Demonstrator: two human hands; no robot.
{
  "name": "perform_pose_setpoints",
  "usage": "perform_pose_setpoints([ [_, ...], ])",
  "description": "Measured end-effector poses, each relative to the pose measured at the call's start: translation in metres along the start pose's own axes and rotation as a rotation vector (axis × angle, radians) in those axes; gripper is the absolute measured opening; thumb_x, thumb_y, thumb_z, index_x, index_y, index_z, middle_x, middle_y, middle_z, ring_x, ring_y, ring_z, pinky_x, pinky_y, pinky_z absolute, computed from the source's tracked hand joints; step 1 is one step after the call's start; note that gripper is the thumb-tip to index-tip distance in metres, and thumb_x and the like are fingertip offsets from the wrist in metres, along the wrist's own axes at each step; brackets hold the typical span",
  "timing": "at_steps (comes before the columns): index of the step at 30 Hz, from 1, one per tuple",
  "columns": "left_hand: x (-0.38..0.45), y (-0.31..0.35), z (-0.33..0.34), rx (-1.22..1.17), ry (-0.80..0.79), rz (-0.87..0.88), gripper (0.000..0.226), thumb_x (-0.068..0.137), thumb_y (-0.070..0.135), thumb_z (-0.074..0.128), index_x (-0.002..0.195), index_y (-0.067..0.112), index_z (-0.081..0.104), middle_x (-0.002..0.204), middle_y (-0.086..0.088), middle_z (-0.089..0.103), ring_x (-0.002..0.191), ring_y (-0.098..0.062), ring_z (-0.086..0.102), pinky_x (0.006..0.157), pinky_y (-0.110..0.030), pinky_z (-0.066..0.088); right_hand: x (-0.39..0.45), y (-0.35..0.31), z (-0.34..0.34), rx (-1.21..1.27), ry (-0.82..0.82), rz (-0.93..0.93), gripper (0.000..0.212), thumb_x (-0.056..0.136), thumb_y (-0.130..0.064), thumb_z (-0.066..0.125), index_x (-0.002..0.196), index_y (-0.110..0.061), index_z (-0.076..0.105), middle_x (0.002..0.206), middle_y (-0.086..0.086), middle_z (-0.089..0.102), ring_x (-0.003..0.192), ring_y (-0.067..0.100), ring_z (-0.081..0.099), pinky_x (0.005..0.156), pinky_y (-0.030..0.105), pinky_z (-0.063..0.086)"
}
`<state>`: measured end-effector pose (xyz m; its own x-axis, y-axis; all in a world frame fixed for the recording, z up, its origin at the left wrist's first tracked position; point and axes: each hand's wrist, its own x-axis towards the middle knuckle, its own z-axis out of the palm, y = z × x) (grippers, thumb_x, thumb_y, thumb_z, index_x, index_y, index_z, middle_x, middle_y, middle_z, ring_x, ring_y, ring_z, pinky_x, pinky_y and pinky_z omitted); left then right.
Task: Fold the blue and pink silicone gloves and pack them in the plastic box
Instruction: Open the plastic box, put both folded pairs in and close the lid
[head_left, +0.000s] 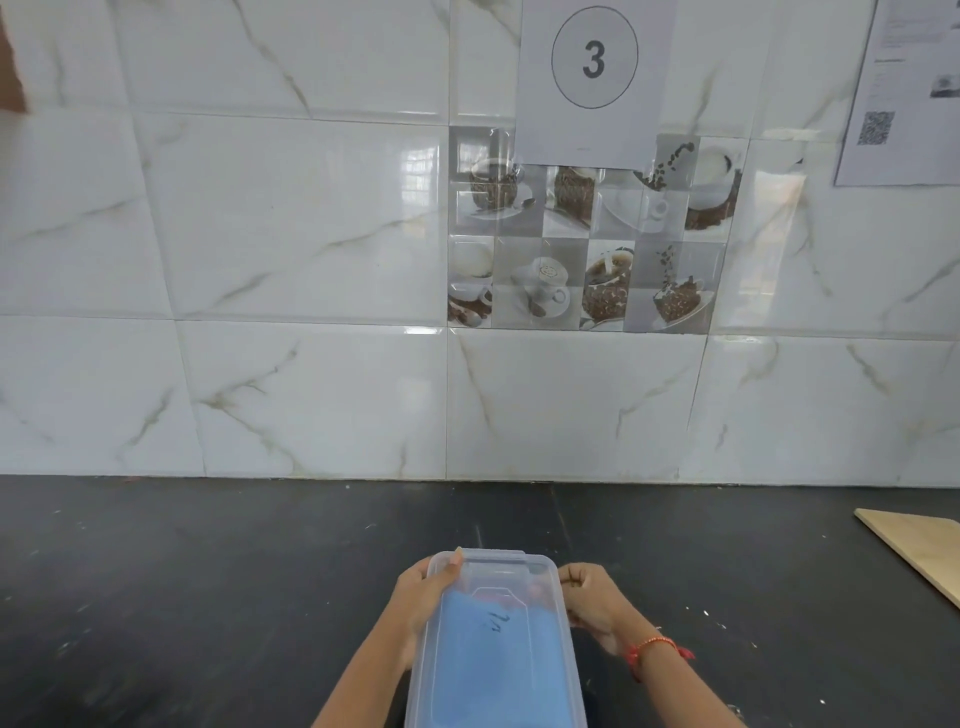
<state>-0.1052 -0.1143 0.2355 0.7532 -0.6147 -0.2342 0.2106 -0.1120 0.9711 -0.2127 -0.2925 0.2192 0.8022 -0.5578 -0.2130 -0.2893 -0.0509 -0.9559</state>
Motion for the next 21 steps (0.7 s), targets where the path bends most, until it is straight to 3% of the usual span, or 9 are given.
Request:
perform_pose_setpoints([
  [6,-0.003,-0.007,-0.024,0.044,0.068,0.012,0.026,0.092,0.029,0.056,0.107,0.009,0.066,0.099,-0.014,0.071,0.080,-0.022,0.067,0.064,-0.025,0.054,0.010,0.003,0.025,0.190,-0.114,0.064,0.007,0.085,-0.008,0.064,0.082,-0.002,0.066,0.070,0.008,0.070,0.058,0.014,0.065,0.057,0.026,0.055],
  [9,-0.003,-0.010,-0.028,0.047,0.109,0.008,0.026,0.091,0.027,0.057,0.108,0.009,0.065,0.102,-0.014,0.070,0.083,-0.022,0.066,0.066,-0.026,0.054,0.013,-0.001,0.027,0.271,-0.209,0.124,0.019,0.090,-0.010,0.056,0.092,0.004,0.069,0.074,0.010,0.071,0.062,0.017,0.068,0.060,0.027,0.058],
  [12,-0.001,-0.013,-0.029,0.070,0.126,0.012,0.028,0.091,0.024,0.058,0.113,0.008,0.063,0.104,-0.014,0.069,0.086,-0.024,0.066,0.069,-0.028,0.056,0.015,-0.001,0.024,0.499,-0.243,0.283,0.041,0.097,-0.028,0.043,0.097,0.006,0.066,0.089,0.021,0.069,0.066,0.026,0.070,0.059,0.032,0.060],
  [15,-0.001,-0.013,-0.030,0.085,0.124,0.034,0.034,0.090,0.021,0.059,0.122,0.009,0.058,0.111,-0.012,0.065,0.090,-0.023,0.065,0.066,-0.023,0.054,0.024,-0.002,0.025,0.323,-0.267,0.350,0.065,0.095,-0.052,0.032,0.098,0.003,0.067,0.096,0.018,0.070,0.076,0.025,0.070,0.061,0.032,0.058],
  [18,-0.001,-0.013,-0.030,0.126,0.122,0.046,0.045,0.090,0.022,0.059,0.133,0.014,0.049,0.128,-0.011,0.057,0.104,-0.024,0.062,0.069,-0.018,0.053,0.038,-0.010,0.028,0.014,-0.264,0.376,0.078,0.081,-0.075,0.032,0.102,-0.007,0.067,0.095,0.010,0.068,0.091,0.024,0.064,0.078,0.033,0.053],
  [21,-0.001,-0.012,-0.030,0.195,0.109,0.059,0.051,0.091,0.025,0.057,0.139,0.021,0.040,0.138,-0.006,0.047,0.107,-0.018,0.056,0.066,-0.013,0.050,0.045,-0.020,0.034,-0.124,-0.349,0.404,0.075,0.078,-0.078,0.031,0.099,-0.015,0.066,0.096,0.007,0.068,0.097,0.022,0.062,0.087,0.035,0.049],
])
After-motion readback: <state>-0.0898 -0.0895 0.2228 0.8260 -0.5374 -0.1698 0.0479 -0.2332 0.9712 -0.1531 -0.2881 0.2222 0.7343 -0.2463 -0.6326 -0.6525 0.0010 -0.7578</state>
